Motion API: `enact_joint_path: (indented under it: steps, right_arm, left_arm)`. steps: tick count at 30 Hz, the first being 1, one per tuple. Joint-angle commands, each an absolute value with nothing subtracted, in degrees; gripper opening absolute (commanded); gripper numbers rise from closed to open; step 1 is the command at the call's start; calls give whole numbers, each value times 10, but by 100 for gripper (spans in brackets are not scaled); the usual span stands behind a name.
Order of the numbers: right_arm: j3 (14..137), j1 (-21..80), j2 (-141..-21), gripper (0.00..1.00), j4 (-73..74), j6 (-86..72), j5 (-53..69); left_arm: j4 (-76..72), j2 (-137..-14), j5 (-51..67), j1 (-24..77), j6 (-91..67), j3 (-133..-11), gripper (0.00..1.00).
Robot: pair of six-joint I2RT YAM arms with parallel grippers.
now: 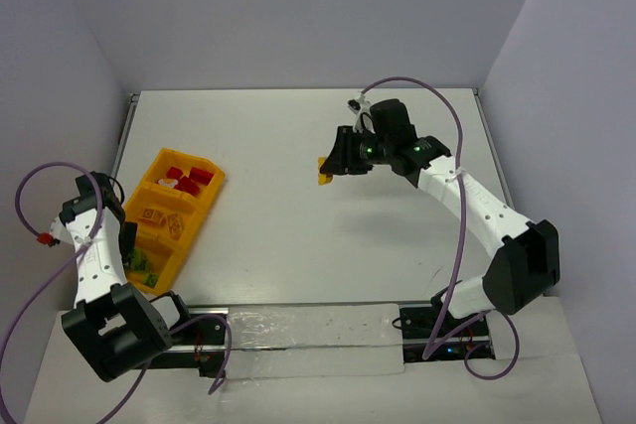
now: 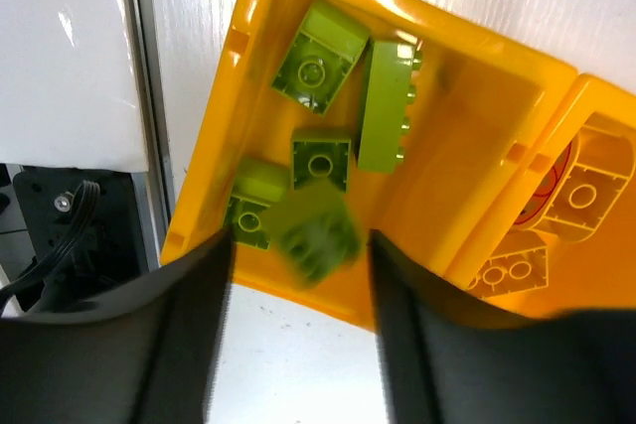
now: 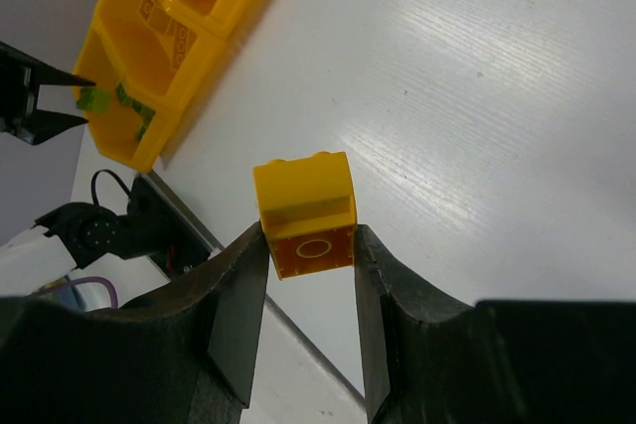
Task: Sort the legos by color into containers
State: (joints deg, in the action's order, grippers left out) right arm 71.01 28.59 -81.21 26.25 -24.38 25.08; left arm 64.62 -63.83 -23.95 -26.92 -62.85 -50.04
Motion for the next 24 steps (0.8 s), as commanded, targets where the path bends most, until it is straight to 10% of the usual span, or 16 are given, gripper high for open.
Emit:
enact_joint_path:
  steps: [1, 24]
  right_arm:
    - [750, 312, -830, 0, 260, -231, 234]
    - [860, 424, -1095, 12, 248, -234, 150]
  left_arm:
    - [620, -632, -241, -279, -605, -523, 88]
    - [495, -545, -18, -202, -343, -630, 95]
